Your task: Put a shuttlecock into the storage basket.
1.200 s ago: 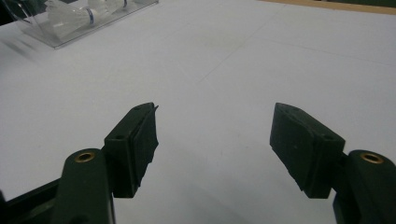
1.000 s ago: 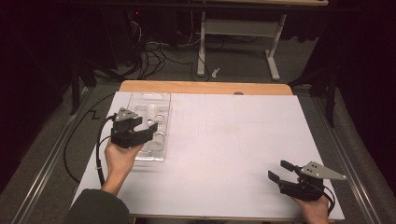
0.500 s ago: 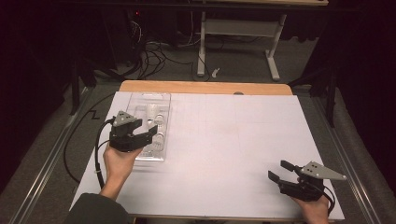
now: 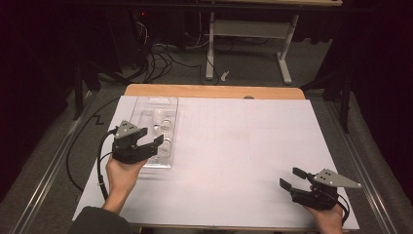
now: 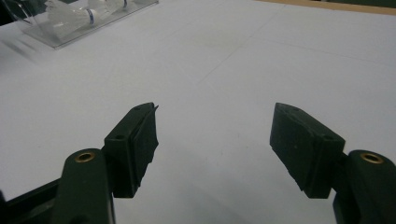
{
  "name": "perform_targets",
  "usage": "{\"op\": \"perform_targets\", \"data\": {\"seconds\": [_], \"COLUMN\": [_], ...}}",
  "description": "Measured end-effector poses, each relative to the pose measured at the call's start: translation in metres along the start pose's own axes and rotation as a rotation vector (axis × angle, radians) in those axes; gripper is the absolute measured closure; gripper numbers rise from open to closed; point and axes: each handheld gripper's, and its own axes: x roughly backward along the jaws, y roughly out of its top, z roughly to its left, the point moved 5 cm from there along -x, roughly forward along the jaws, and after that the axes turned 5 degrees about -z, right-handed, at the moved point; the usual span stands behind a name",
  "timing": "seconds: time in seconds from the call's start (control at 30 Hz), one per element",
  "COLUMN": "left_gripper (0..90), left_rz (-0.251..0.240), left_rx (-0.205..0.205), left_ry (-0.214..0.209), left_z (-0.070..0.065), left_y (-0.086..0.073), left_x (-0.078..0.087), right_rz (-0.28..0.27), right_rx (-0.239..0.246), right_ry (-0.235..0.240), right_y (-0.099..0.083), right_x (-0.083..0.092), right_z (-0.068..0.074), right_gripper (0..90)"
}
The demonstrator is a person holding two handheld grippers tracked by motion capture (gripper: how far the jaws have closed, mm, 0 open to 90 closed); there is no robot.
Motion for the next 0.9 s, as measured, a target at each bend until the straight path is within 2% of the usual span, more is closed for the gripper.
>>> {"op": "perform_targets", "data": {"seconds": [0.9], "left_gripper": [36.4], "left_rz": [-0.002], "left_rx": [-0.004], "left_ry": [-0.016], "left_z": [-0.0037], "left_y": [-0.0085], "left_x": [0.0097], "right_rz": [0.0], "right_rx": [-0.001], "right_ry": [0.0], "right_y": [0.0001], "right_x": [0.0001], "right_z": [0.0003], "right_gripper": [32.3]}}
